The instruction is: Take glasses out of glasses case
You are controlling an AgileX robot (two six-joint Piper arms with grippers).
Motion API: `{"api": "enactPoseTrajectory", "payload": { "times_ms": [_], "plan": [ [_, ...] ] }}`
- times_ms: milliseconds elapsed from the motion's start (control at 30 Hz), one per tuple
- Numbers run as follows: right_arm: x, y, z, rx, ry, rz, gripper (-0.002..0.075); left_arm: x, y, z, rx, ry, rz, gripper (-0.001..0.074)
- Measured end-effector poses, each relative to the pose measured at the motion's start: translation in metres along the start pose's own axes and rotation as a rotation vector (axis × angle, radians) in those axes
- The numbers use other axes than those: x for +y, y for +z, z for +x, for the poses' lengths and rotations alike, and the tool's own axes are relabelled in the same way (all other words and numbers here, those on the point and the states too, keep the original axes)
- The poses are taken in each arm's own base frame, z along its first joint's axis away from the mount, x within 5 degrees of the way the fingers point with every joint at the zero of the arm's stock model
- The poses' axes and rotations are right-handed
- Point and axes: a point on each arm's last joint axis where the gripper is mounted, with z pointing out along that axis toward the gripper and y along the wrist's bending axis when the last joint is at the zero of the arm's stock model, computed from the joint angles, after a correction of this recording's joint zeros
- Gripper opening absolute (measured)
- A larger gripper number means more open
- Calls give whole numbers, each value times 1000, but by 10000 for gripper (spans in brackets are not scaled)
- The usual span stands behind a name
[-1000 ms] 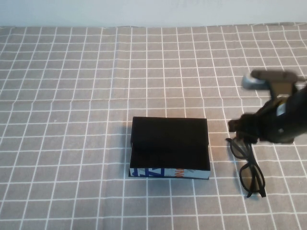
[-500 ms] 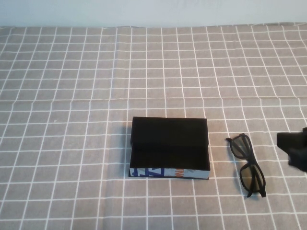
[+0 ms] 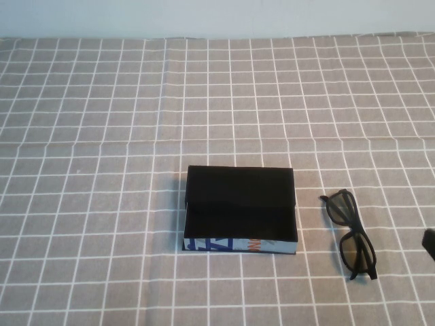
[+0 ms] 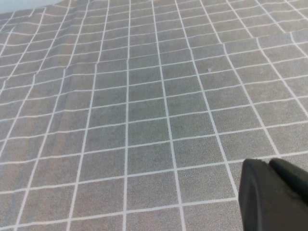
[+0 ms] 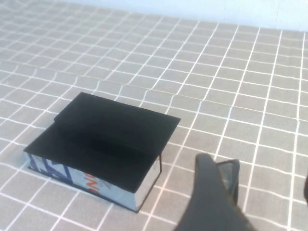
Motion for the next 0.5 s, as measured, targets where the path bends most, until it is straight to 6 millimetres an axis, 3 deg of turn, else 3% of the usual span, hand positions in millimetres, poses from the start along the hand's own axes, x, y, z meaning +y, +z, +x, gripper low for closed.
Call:
{"api": "enactPoseTrajectory", "payload": {
  "times_ms": [200, 500],
  "plan": [
    [-11, -17, 31, -99, 88, 80, 371, 0, 0, 0, 0, 0, 0, -4],
    [-26, -42, 33, -252, -28, 337, 371, 0, 0, 0, 0, 0, 0, -4]
  ]
}}
